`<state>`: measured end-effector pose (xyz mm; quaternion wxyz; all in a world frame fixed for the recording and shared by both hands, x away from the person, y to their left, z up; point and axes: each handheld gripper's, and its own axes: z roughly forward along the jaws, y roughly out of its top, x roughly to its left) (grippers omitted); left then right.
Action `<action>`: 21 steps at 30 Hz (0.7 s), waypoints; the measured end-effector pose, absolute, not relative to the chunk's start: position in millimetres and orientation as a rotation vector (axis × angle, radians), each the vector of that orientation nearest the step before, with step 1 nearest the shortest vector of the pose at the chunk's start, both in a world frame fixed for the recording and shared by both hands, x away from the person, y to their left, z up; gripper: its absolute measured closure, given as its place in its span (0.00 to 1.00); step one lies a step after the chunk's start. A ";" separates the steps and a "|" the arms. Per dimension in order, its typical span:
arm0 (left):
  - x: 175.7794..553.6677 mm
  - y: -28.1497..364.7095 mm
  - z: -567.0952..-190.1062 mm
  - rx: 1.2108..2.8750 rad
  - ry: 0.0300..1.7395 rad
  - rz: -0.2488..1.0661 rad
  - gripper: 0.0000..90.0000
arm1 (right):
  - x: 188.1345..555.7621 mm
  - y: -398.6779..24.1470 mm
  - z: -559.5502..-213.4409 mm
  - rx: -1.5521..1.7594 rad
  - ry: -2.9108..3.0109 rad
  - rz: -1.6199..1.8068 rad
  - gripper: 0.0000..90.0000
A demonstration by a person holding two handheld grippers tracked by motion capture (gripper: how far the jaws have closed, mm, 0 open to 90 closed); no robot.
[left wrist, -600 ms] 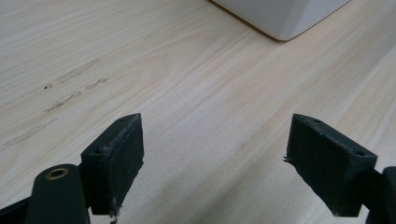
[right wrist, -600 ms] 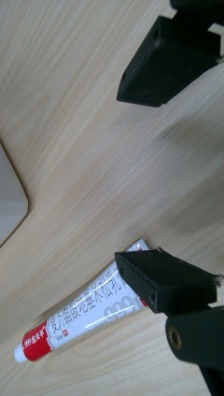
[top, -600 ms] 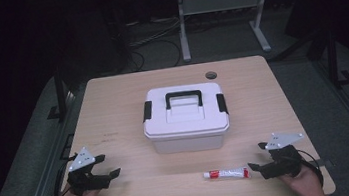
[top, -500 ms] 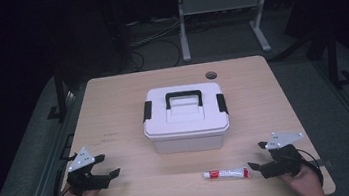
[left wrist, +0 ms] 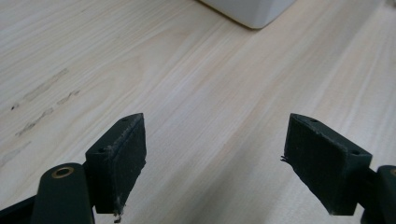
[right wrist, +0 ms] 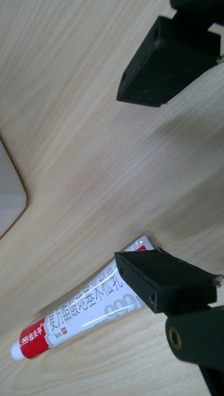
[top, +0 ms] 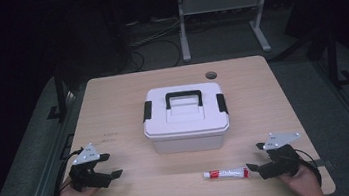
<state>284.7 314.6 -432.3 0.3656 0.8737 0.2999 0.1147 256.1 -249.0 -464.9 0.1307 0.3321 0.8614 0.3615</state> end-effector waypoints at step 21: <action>319.2 296.0 -374.2 2.356 0.602 0.207 0.24 | 257.8 -249.8 -464.6 0.955 2.508 1.059 0.21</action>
